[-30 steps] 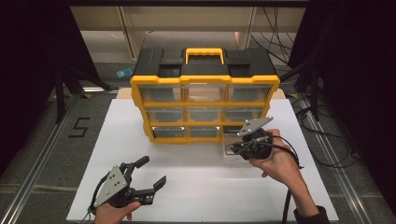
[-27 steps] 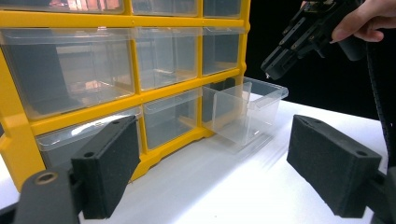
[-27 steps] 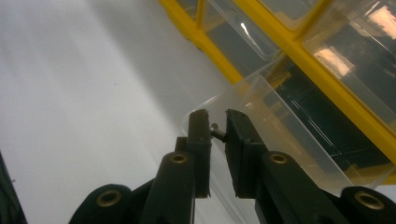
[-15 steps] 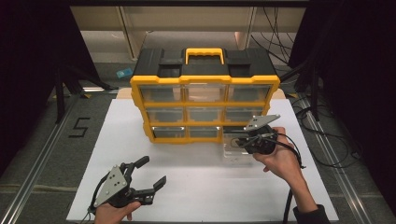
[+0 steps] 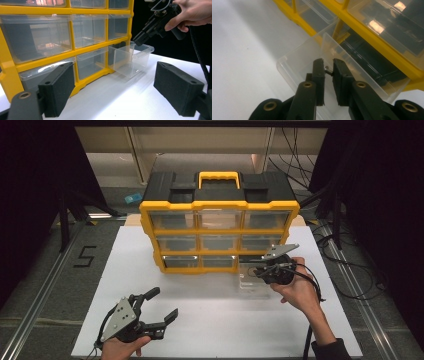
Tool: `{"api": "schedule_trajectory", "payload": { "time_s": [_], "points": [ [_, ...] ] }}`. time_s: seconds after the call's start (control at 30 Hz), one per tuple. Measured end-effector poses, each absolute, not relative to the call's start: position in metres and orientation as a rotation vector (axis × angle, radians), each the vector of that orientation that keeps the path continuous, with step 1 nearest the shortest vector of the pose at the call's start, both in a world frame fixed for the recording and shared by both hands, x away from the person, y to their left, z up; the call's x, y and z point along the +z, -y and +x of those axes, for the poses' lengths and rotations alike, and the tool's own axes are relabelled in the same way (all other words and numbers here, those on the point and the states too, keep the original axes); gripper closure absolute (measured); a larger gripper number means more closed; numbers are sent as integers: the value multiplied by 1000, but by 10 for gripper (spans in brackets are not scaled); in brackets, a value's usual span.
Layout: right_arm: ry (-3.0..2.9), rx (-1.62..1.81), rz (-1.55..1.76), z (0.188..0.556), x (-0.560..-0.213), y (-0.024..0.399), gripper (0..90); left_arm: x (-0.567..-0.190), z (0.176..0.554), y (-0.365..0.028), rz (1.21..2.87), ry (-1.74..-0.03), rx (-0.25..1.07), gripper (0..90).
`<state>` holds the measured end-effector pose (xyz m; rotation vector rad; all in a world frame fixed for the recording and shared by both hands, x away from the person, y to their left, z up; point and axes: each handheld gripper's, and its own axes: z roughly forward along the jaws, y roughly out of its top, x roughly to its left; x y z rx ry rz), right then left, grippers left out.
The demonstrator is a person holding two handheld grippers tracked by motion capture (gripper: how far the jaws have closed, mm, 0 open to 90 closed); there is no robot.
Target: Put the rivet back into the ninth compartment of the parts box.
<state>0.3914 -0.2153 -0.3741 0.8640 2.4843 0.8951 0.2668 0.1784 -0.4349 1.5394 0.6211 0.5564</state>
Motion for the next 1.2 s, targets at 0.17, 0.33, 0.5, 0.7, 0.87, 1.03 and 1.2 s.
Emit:
{"api": "schedule_trajectory", "payload": {
  "time_s": [0.17, 0.33, 0.5, 0.7, 0.87, 1.03, 1.2],
  "points": [
    [-2479, 891, 874, 393, -379, 213, 808, -435, 267, -178, 1541, -620, 556, 165],
    [-2480, 898, 859, 393, -380, 210, 806, -435, 267, -178, 1540, -620, 556, 165],
    [-2488, 896, 880, 394, -384, 207, 802, -435, 267, -178, 1542, -620, 556, 165],
    [-2514, 877, 870, 395, -386, 206, 763, -435, 267, -178, 1542, -619, 555, 165],
    [-2477, 894, 889, 394, -385, 204, 595, -435, 267, -178, 1541, -619, 557, 165],
    [-2442, 932, 912, 390, -378, 201, 481, -435, 267, -178, 1541, -619, 556, 165],
    [-2455, 963, 894, 388, -375, 199, 448, -435, 267, -178, 1541, -618, 556, 165]
  ]
}}
